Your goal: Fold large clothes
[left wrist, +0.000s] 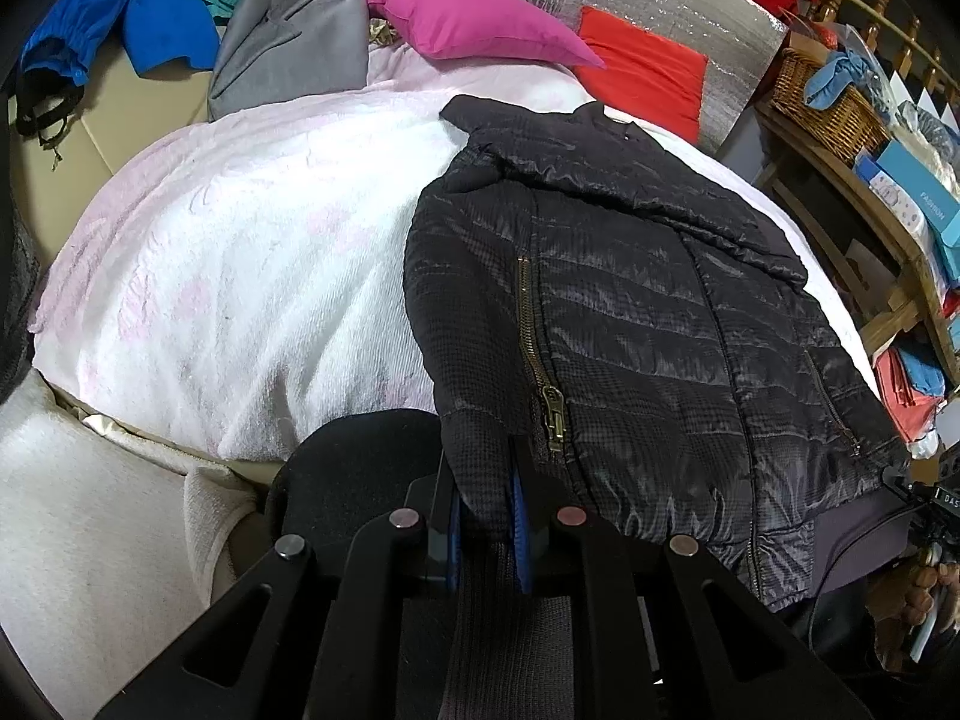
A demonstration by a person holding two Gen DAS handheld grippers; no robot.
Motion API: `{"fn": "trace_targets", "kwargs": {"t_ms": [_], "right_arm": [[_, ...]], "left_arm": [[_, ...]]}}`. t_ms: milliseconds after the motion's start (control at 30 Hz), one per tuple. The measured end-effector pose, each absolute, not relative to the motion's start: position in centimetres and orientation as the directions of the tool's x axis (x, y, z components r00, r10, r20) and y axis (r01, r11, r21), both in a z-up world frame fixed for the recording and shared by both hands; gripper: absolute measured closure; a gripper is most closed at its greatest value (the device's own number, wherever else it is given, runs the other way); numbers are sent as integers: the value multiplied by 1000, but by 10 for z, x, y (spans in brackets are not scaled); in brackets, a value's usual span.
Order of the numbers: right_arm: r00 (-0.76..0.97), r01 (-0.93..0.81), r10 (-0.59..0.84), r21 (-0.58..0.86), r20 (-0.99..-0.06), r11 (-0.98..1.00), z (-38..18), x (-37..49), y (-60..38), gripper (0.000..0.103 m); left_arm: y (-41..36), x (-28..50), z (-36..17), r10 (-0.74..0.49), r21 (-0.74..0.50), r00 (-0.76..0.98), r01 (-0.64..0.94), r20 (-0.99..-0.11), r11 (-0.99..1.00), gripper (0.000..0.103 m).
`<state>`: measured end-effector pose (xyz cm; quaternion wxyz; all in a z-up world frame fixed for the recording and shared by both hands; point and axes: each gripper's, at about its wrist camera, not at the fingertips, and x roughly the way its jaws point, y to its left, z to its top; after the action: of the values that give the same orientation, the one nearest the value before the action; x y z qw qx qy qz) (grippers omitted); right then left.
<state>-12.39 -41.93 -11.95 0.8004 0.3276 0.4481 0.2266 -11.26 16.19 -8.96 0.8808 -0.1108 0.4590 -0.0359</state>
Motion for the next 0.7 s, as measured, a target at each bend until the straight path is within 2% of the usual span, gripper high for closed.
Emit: {"fn": "trace_targets", "kwargs": {"t_ms": [300,700], "right_arm": [[504,-83,664,734,-553,675,-111,-123,-417,90],[537,-141,680,741,-500,656,-86,-125,-417,90]], "left_arm": [[169,-107,-81,-219,-290,591,-26,-776,957,88],[169,-110,-45,-235,-306,655,6,-718,952,88]]}}
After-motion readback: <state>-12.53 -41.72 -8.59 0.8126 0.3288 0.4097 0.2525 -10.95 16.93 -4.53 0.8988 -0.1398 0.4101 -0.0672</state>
